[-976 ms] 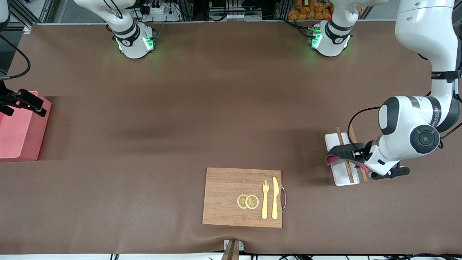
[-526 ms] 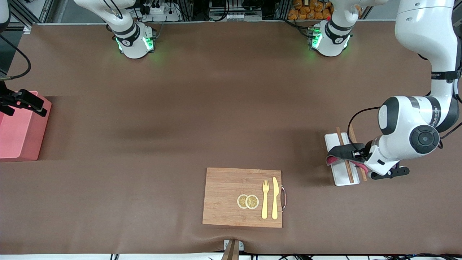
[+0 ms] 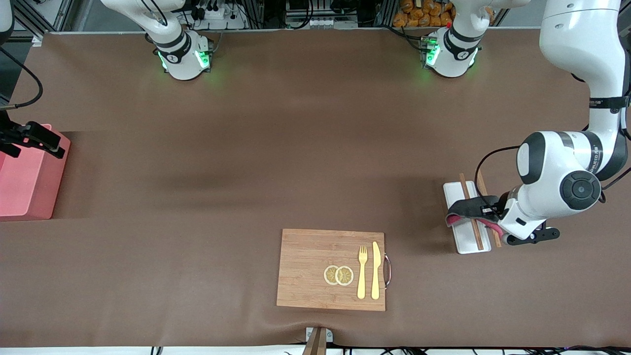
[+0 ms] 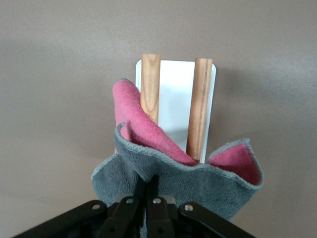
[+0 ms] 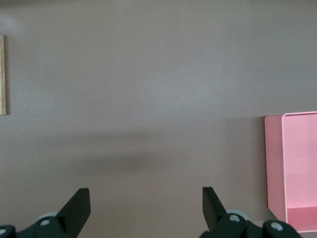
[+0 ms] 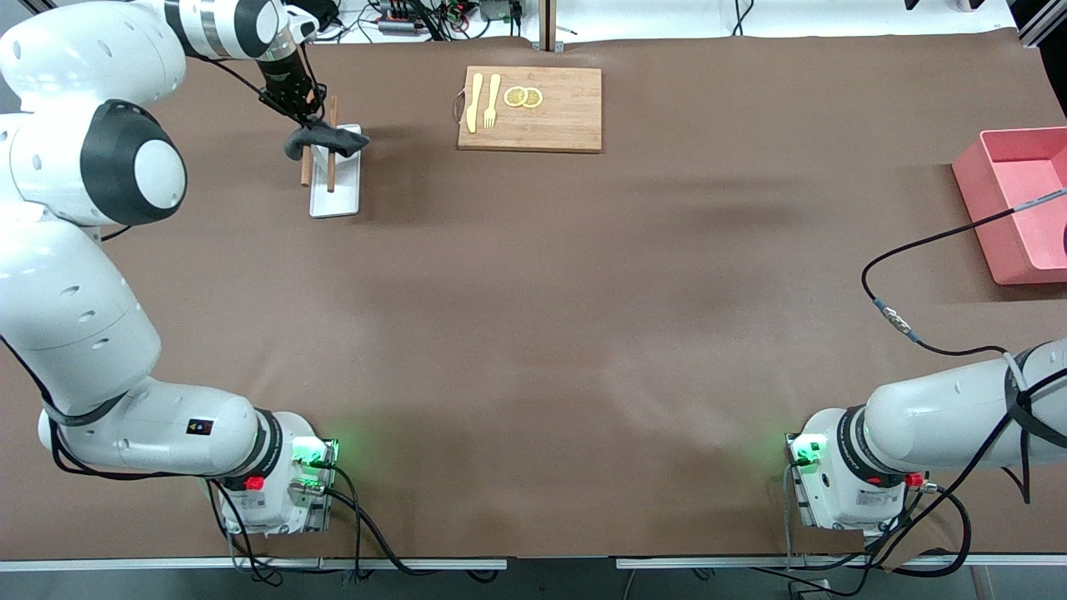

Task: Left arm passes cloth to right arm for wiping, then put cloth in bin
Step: 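Lift the cloth with the left gripper and carry it toward the table middle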

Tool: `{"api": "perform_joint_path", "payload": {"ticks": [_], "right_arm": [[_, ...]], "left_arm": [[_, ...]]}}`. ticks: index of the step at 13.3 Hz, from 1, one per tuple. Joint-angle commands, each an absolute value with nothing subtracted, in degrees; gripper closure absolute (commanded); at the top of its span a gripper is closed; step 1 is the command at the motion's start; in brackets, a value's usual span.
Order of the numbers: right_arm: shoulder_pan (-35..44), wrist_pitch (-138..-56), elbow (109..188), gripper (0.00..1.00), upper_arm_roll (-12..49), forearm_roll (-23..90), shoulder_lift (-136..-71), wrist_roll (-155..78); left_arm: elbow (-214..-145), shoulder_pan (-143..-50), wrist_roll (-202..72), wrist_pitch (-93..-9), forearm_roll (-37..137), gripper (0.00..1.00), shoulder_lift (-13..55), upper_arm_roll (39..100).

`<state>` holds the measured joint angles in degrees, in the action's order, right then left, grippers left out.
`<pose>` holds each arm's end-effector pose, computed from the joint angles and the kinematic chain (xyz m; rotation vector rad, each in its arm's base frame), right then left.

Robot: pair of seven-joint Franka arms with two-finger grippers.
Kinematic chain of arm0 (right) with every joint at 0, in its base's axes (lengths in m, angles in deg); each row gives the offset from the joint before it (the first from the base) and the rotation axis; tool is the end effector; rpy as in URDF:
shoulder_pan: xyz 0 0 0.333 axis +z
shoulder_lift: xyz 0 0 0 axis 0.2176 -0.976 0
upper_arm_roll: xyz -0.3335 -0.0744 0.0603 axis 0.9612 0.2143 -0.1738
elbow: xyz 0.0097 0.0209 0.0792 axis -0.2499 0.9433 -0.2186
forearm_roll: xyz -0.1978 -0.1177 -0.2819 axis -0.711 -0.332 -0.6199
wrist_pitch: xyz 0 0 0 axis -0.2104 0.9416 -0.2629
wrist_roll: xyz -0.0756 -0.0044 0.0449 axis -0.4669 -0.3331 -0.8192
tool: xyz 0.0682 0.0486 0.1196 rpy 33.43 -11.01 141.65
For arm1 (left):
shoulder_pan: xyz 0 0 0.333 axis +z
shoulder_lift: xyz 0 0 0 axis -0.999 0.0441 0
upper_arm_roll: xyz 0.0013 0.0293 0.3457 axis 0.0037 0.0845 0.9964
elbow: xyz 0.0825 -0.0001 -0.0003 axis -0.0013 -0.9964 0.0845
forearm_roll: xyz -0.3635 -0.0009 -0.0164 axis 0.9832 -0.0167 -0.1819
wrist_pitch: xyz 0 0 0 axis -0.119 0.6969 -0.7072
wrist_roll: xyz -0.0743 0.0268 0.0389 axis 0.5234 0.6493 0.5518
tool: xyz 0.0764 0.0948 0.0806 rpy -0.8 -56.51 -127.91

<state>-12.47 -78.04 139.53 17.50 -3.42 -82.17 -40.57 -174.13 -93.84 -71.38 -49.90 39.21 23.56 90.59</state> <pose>0.5494 -0.0432 0.6074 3.1312 -0.0513 0.1136 0.6493 -0.0386 0.3212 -3.0594 -0.2228 0.1666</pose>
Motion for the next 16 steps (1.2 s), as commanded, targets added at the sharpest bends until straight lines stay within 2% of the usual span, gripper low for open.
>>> {"api": "perform_joint_path", "payload": {"ticks": [1, 6, 8, 12, 16], "right_arm": [[-13.1, -77.7, 139.4, 0.0, 17.0, -3.8, -82.2, -41.6], [-13.0, -77.0, 139.4, 0.0, 17.0, -3.5, -82.2, -44.8], [-12.3, -76.1, 139.3, 0.0, 16.8, -3.5, -82.2, -48.5], [-8.5, -72.8, 139.3, 0.0, 16.5, -2.4, -82.3, -64.6], [-3.9, -70.4, 139.3, 0.0, 16.5, 6.9, -83.4, -86.6]], "left_arm": [[-173.8, -94.8, -71.8, -48.8, 40.6, 1.0, 20.8, 90.0], [-173.3, -94.9, -73.9, -44.2, 40.6, 1.0, 16.0, 86.9], [-172.6, -94.9, -78.3, -43.8, 40.6, 1.0, 14.7, 83.6], [-167.4, -94.9, -93.9, -40.7, 40.8, 1.0, 13.9, 71.5], [-162.0, -96.6, -116.0, -41.3, 41.9, 1.0, 16.3, 60.5]]}}
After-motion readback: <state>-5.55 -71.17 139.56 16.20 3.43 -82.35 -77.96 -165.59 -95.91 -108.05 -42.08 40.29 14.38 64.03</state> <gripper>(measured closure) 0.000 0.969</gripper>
